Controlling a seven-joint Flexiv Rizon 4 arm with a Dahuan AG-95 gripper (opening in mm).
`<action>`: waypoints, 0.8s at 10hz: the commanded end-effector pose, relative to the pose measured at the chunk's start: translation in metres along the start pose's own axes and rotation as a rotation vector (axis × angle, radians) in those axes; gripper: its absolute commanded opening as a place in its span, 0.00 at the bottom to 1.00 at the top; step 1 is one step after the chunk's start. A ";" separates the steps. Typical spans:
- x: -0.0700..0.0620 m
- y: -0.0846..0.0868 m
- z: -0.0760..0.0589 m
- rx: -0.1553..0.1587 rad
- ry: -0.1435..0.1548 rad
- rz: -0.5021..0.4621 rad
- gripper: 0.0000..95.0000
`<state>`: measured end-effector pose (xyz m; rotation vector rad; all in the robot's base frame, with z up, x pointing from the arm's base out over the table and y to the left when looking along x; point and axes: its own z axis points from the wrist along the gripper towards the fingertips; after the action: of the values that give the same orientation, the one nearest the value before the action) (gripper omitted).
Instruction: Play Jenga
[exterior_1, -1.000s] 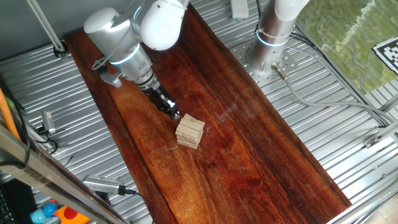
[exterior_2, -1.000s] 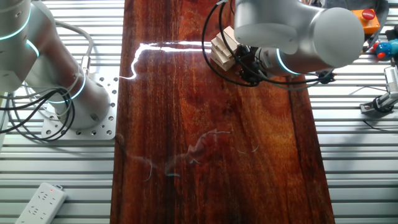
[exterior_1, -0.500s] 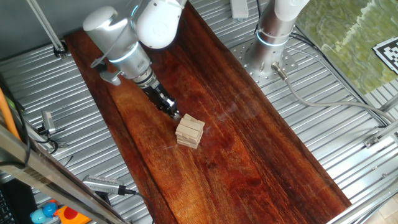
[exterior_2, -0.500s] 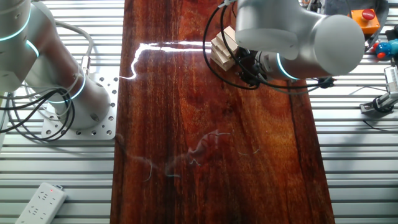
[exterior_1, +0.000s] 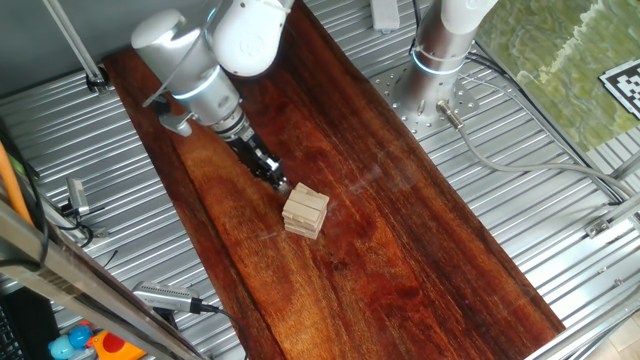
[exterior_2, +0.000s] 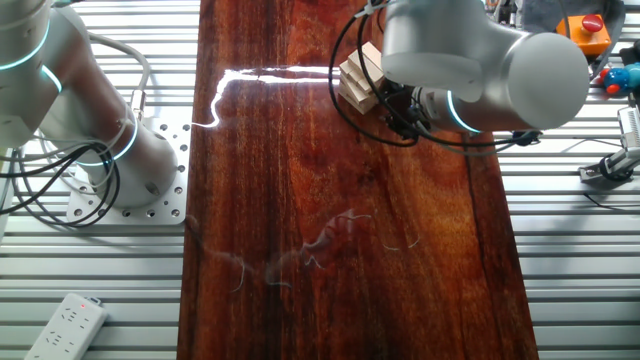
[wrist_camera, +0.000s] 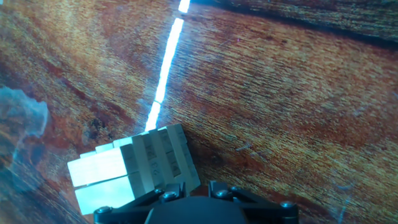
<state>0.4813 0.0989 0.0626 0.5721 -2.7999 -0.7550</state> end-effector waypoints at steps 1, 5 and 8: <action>-0.001 0.000 0.000 -0.005 -0.001 -0.002 0.20; -0.002 0.000 -0.001 -0.007 -0.005 -0.009 0.20; -0.002 0.000 -0.001 -0.002 -0.013 -0.019 0.40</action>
<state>0.4827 0.0989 0.0631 0.5980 -2.8098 -0.7681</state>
